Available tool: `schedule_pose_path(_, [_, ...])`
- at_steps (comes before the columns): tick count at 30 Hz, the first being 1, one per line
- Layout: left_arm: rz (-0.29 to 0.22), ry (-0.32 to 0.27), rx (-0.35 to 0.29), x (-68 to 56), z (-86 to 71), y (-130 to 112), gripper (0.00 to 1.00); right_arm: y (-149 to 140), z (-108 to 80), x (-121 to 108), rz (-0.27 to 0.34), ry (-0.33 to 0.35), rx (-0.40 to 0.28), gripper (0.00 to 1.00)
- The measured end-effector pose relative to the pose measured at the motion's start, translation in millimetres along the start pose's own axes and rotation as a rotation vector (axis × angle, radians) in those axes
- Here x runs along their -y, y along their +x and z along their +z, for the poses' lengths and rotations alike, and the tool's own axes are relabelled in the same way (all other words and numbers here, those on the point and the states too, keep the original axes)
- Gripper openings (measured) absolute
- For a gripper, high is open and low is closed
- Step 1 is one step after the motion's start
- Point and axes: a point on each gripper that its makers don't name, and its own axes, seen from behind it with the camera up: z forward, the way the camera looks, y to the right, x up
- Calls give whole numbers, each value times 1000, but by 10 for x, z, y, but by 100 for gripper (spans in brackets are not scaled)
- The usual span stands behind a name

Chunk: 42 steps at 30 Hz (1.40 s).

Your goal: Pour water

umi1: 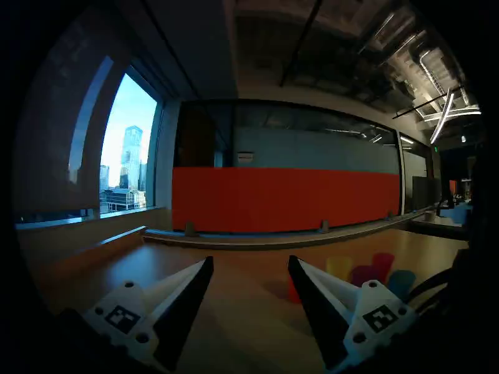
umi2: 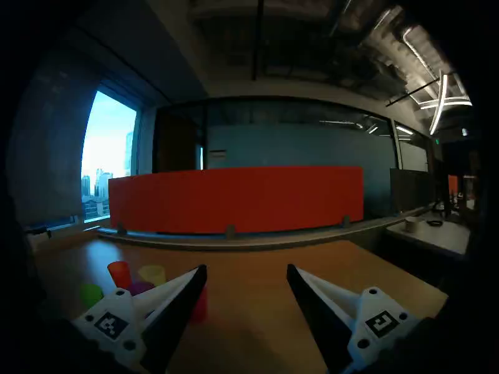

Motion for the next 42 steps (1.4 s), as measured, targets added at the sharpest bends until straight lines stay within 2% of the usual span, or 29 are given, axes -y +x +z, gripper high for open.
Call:
schedule_pose_path(5, [4, 32, -6, 66, -5, -43, 88, 32, -19, 9, -14, -11, 3, 99])
schedule_pose_path(15, [-3, 65, -17, 102, 13, -192, 88, 119, -38, 30, -44, -27, 6, 99])
schedule_pose_path(23, [17, 93, -11, 158, 43, -319, 88, 99, -24, 28, -64, -33, 18, 99])
schedule_pose_path(42, [1, 93, 18, 190, 87, -538, 89, 104, -5, 53, -77, -31, 21, 99])
